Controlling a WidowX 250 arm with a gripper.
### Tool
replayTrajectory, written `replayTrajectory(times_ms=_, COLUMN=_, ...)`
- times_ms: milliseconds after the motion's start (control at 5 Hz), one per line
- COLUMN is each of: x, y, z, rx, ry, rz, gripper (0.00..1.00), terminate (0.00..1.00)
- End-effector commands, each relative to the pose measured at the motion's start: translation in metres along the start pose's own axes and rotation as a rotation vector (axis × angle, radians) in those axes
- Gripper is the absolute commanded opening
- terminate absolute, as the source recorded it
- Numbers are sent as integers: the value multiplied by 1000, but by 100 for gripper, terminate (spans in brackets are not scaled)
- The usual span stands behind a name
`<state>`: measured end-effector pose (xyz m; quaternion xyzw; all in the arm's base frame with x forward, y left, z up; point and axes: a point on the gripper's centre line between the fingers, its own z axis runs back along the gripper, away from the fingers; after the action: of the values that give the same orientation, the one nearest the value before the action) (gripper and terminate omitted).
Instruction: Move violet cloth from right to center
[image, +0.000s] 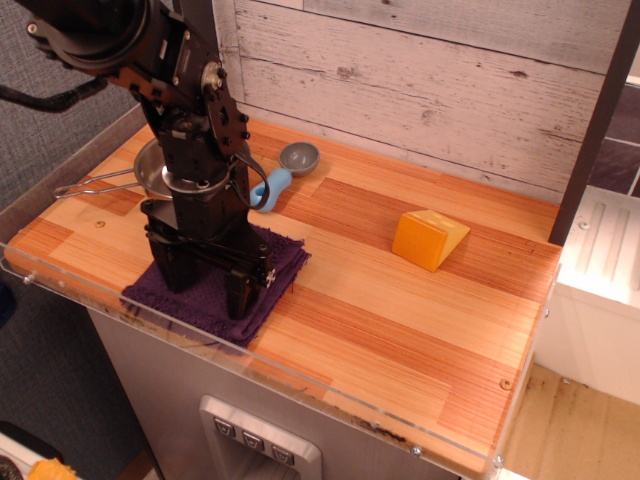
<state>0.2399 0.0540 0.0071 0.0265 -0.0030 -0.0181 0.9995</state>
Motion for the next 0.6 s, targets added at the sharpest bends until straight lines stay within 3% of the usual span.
replayTrajectory(times_ms=0, x=-12, y=-16, z=-15, rx=-9, ry=65, rz=-59, gripper=100, terminate=0)
replayTrajectory(times_ms=400, x=-17, y=-57, z=-12, rx=-32, ry=53, rz=-107, gripper=100, terminate=0)
